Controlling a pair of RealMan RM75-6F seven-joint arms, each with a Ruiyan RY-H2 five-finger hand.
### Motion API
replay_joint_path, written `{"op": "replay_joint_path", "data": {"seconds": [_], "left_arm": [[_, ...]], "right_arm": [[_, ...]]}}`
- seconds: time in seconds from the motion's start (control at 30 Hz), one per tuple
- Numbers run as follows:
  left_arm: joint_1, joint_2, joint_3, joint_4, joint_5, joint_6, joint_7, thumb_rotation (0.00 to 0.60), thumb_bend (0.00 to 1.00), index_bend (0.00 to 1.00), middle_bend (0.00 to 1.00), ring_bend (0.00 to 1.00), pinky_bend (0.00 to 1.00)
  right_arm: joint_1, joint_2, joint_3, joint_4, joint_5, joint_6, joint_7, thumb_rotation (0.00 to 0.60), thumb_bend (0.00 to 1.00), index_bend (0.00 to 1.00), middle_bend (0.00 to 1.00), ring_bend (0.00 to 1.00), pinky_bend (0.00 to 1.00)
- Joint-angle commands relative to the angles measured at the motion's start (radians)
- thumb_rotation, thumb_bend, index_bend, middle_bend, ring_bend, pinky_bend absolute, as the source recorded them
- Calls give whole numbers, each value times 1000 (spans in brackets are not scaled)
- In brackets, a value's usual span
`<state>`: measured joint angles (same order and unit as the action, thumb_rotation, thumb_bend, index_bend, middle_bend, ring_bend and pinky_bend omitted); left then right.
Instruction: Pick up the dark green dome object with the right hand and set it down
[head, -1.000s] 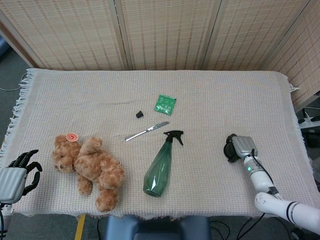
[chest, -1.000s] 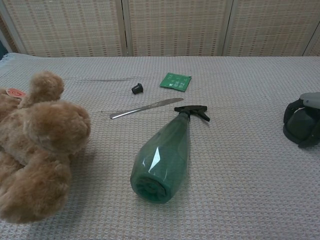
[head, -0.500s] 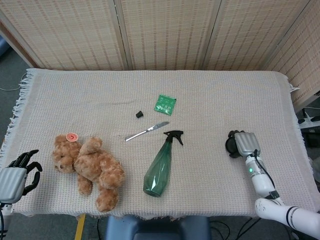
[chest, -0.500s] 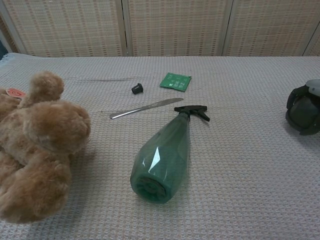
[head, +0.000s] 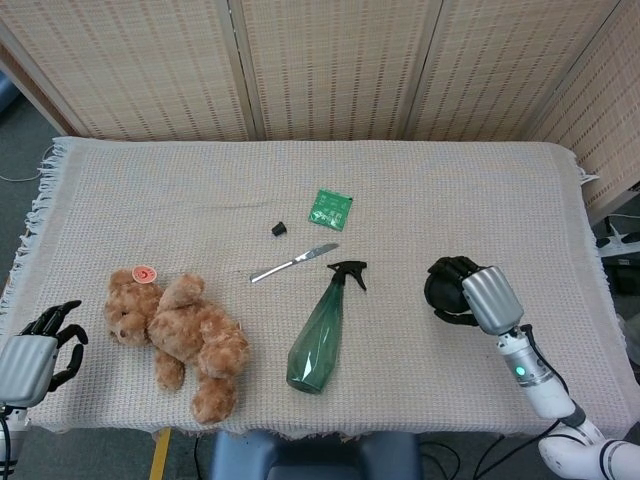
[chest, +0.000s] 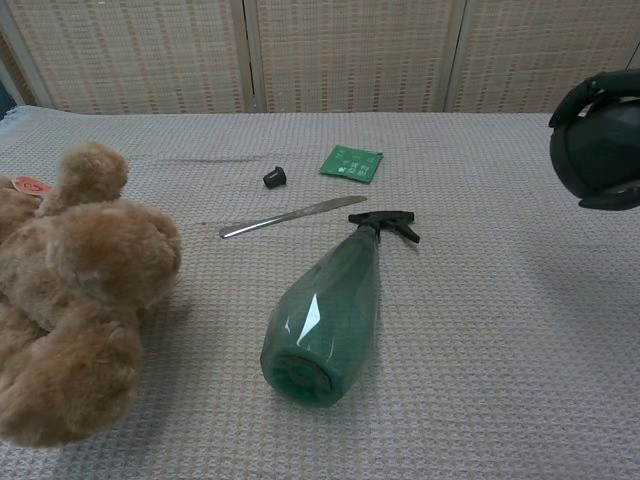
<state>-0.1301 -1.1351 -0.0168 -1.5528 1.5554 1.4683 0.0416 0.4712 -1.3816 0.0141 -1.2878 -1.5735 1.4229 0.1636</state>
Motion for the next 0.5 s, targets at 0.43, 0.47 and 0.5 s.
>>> {"op": "replay_joint_path", "data": {"seconds": [0.43,0.47,0.5], "left_arm": [[-3,1,1,-3,-4,-7,3,600,533,533,153,166,388],[-3,2,1,-3,-4,-7,3,600,533,533,153,166,388],[-3,2,0,-3,-5,-8,3,600,532,533,153,166,388]], "right_arm": [[8,63,81,-278,575,-241,-759,600,144,658,533,662,764],[1,57,78,-261,492,-235,-663,600,144,658,533,661,762],[-6,51,73,-243,421,-224,-578,600,144,656,533,661,760]]}}
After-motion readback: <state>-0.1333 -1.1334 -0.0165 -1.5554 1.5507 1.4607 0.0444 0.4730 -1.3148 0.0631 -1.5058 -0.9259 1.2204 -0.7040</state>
